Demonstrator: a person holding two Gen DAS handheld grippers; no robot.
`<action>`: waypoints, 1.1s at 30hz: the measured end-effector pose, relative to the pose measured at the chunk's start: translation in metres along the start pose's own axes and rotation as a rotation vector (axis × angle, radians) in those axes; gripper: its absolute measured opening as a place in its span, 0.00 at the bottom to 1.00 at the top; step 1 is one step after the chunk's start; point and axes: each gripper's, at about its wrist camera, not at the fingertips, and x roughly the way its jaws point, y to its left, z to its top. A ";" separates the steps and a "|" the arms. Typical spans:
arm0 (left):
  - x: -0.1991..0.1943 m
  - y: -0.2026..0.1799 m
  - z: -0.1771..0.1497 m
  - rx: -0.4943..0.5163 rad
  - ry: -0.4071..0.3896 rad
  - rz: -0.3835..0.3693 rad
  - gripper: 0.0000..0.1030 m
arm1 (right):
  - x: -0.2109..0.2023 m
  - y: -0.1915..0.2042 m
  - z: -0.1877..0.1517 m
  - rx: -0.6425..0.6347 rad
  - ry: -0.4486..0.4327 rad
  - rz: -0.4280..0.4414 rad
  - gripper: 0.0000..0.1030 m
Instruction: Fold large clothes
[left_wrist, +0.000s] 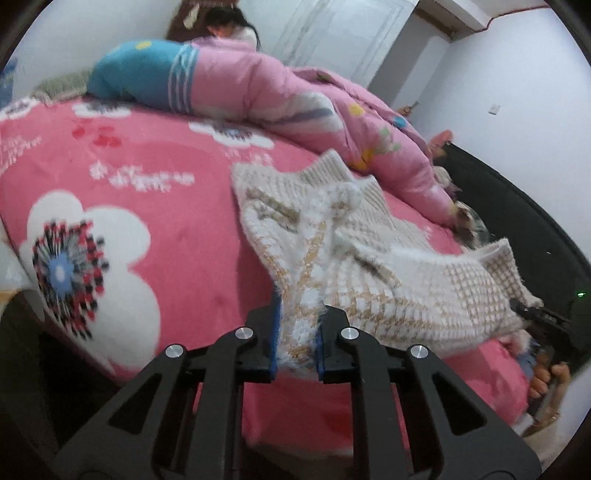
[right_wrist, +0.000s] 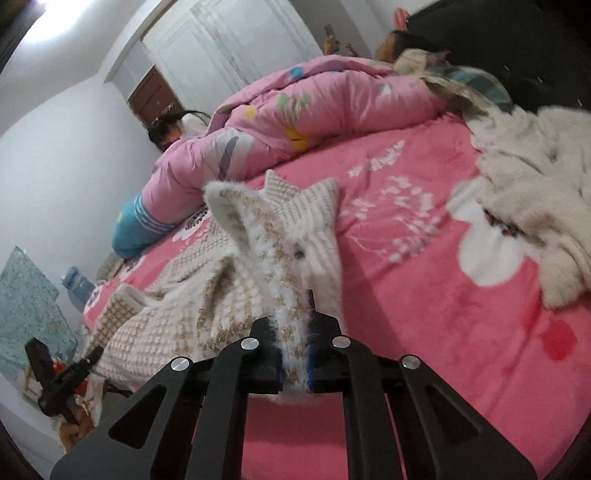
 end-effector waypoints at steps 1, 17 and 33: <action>0.001 0.001 -0.005 -0.013 0.018 -0.009 0.14 | 0.001 -0.012 -0.006 0.031 0.030 0.010 0.08; -0.019 0.111 -0.024 -0.248 -0.007 0.154 0.21 | 0.026 -0.076 0.002 0.152 0.067 -0.067 0.46; 0.112 -0.050 -0.029 0.219 0.234 0.022 0.38 | 0.137 0.057 -0.033 -0.279 0.375 -0.009 0.28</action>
